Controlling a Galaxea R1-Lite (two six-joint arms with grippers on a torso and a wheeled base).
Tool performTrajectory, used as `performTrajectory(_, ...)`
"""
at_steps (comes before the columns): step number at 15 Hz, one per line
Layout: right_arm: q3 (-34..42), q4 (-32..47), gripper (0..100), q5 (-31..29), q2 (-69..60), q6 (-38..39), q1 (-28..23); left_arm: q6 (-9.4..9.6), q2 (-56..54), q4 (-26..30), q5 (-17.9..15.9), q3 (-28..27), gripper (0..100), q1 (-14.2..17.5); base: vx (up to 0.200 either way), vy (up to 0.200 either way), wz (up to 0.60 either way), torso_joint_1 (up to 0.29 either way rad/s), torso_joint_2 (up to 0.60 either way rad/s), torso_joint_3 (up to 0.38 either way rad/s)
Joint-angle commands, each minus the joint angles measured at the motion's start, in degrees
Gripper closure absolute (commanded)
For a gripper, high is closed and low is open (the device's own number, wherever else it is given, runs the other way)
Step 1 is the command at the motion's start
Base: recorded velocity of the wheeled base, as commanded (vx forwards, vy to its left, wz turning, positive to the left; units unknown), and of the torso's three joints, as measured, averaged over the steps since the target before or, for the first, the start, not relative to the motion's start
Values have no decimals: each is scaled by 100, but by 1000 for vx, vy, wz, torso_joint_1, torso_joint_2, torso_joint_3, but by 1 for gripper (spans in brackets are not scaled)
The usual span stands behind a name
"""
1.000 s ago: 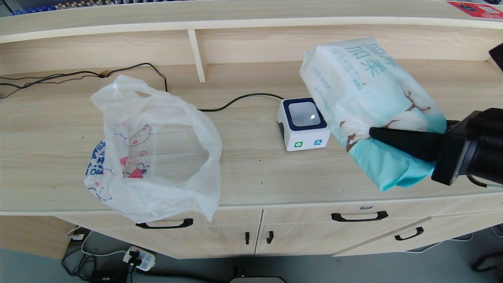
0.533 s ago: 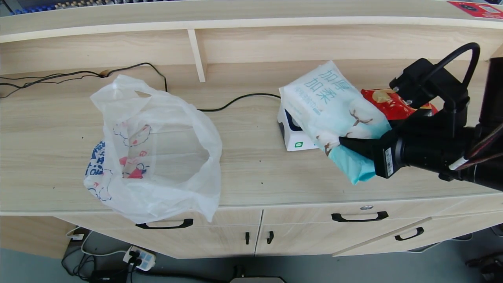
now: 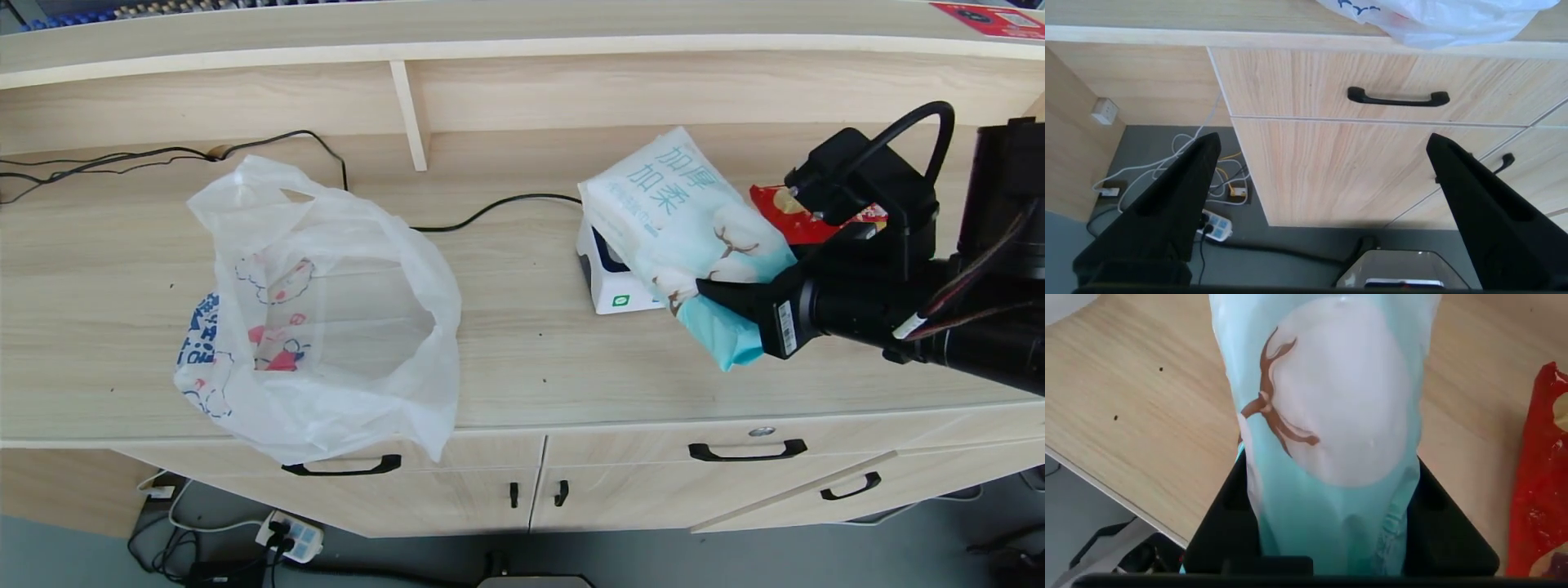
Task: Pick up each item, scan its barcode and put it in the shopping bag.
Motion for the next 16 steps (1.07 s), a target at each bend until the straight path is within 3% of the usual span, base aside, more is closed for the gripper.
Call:
performTrajectory(1, -28, -193, 100, 230, -138, 13, 132, 0, -1, -1, -4, 0, 0, 2, 0, 0, 0, 0, 0, 0)
performTrajectory(4, -2, -307, 100, 388, -358, 57, 378, -9, -1, -1, 5, 0, 0, 2, 0, 0, 0, 0, 0, 0)
performTrajectory(6, 86, -395, 100, 353, -349, 347, 668, -9, -1, -1, -4, 0, 0, 2, 0, 0, 600, 2, 2, 0)
performTrajectory(12, 499, -1116, 100, 353, -543, 399, 694, -9, -1, -1, -4, 0, 0, 2, 0, 0, 600, 2, 2, 2)
performTrajectory(16, 393, -1133, 100, 353, -323, 408, 703, -9, -1, -1, 5, 0, 0, 2, 0, 0, 600, 2, 5, 1)
